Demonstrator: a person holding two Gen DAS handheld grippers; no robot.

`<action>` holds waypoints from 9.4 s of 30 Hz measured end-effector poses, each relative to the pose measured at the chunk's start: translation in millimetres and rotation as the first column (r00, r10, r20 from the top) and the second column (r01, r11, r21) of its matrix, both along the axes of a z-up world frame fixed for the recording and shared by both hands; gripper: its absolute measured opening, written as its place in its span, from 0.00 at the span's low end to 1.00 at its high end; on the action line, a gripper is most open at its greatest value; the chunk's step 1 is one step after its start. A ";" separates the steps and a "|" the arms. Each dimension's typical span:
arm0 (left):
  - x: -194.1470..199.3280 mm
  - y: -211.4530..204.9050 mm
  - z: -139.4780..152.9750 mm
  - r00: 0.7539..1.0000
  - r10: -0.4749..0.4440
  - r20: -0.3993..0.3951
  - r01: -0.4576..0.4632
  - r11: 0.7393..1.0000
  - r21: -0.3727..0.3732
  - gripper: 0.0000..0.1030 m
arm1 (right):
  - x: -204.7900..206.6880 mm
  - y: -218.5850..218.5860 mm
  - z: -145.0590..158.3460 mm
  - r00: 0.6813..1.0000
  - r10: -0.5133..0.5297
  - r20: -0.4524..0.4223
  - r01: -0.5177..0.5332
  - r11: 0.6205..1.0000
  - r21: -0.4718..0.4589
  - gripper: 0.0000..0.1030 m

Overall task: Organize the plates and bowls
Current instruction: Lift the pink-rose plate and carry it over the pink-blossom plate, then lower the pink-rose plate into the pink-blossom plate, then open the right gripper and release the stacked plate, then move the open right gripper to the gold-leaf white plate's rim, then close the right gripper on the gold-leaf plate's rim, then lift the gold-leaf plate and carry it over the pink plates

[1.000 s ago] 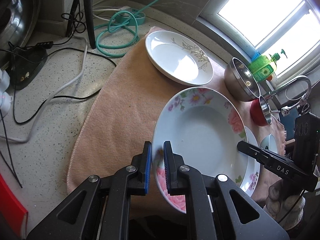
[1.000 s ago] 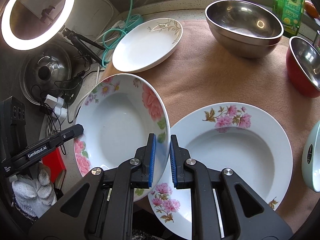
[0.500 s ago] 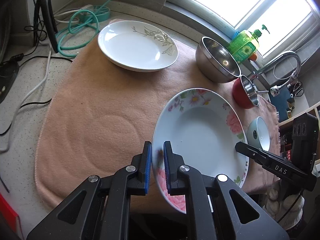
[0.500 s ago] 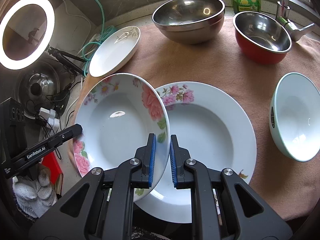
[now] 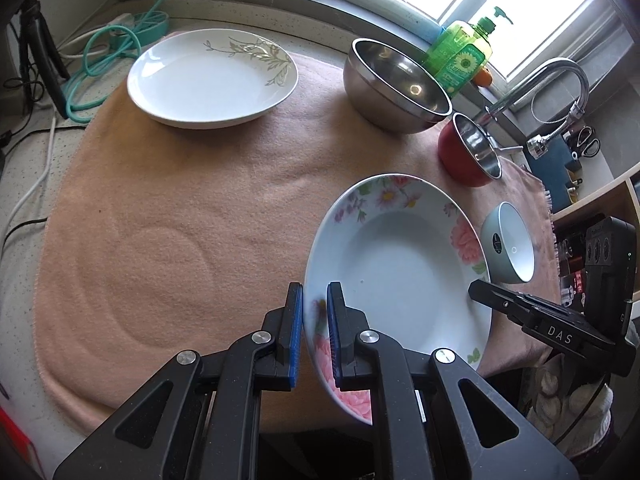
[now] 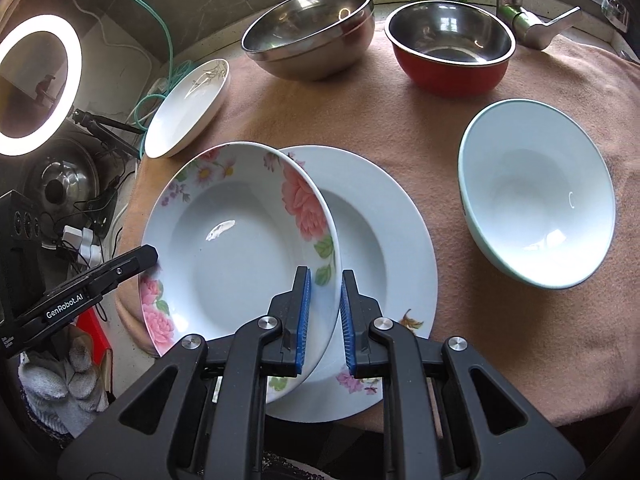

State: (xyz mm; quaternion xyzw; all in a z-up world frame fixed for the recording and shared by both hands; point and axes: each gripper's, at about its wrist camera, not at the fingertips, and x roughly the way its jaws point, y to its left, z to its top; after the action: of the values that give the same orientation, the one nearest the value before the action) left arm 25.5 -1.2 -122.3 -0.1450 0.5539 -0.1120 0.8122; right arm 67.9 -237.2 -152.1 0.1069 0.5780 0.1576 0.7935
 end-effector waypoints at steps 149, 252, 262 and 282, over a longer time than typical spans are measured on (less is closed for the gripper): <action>157.7 146.6 0.8 0.979 -0.062 0.193 0.035 0.989 0.141 0.46 | 120.2 171.5 42.8 0.984 -0.089 0.153 0.086 0.996 0.025 0.69; 60.3 74.1 32.8 0.984 -0.024 0.174 0.028 0.999 -0.020 0.08 | 50.0 66.8 58.1 0.992 -0.102 0.072 0.096 0.993 0.074 0.10; 34.7 25.2 28.4 0.987 -0.043 0.157 0.049 0.998 -0.035 0.08 | 23.9 13.0 55.4 0.993 -0.106 0.053 0.103 0.993 0.049 0.10; 10.0 -19.3 7.4 0.994 -0.056 0.095 0.058 0.998 -0.015 0.08 | 9.5 -24.1 21.7 0.999 -0.048 -0.023 0.048 0.999 -0.003 0.10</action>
State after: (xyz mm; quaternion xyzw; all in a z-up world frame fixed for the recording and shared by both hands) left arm 35.4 -20.5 -114.9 -0.1306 0.5177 -0.1467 0.8327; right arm 77.4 -261.4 -130.4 0.1213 0.5847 0.1365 0.7904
